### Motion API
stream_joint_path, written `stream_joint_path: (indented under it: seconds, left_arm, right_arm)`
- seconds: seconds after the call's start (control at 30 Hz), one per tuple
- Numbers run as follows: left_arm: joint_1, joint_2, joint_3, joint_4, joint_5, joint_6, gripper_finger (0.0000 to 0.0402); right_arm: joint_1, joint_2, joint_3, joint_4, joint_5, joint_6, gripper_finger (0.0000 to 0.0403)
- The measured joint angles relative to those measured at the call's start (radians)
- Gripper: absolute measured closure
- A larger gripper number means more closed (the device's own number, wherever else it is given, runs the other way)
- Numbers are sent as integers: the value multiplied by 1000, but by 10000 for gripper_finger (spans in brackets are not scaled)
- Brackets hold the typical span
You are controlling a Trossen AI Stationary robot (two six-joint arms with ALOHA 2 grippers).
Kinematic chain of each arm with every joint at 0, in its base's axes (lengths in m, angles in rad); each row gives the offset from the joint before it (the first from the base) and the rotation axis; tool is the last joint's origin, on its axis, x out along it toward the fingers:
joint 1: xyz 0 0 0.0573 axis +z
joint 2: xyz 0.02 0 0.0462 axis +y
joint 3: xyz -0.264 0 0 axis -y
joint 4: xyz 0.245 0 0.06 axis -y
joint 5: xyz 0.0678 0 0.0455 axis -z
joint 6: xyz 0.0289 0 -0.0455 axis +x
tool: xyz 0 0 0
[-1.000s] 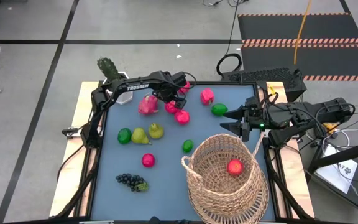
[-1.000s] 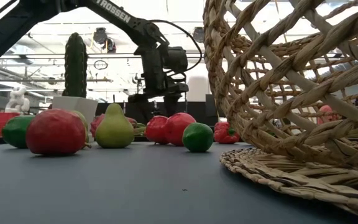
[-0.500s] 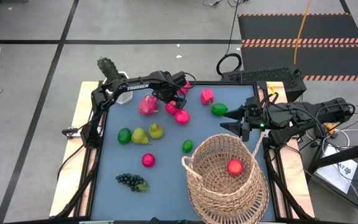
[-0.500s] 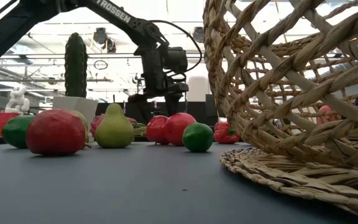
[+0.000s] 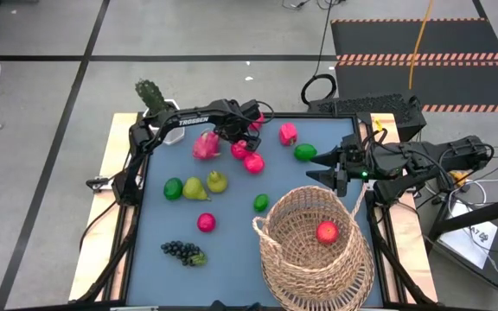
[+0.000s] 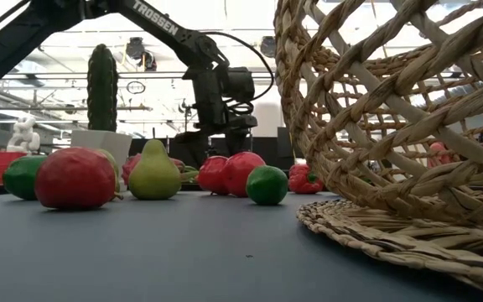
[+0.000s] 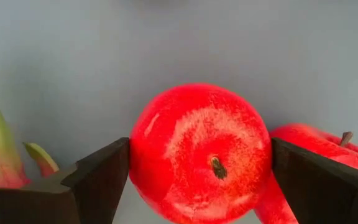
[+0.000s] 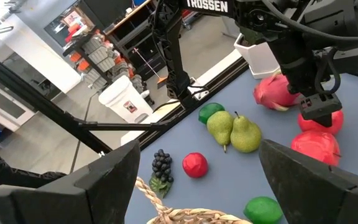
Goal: Build produce basket
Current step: Put the red apple into the brown basket
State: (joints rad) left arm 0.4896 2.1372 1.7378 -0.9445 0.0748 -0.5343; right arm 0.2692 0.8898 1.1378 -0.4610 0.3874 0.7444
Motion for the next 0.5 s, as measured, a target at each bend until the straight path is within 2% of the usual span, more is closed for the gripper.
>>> stream_joint_path:
  seconds: [0.13, 0.3, 0.5]
  left_arm:
    - [6, 1, 0, -1, 11, 1, 34]
    - [5, -1, -1, -2, 57, 2, 6]
    - [-15, -3, -2, -22, 55, -2, 9]
  right_arm:
    - [0, 0, 0, 0, 0, 1, 81]
    - [0, 0, 0, 1, 0, 3, 81]
    - [0, 0, 0, 1, 0, 2, 81]
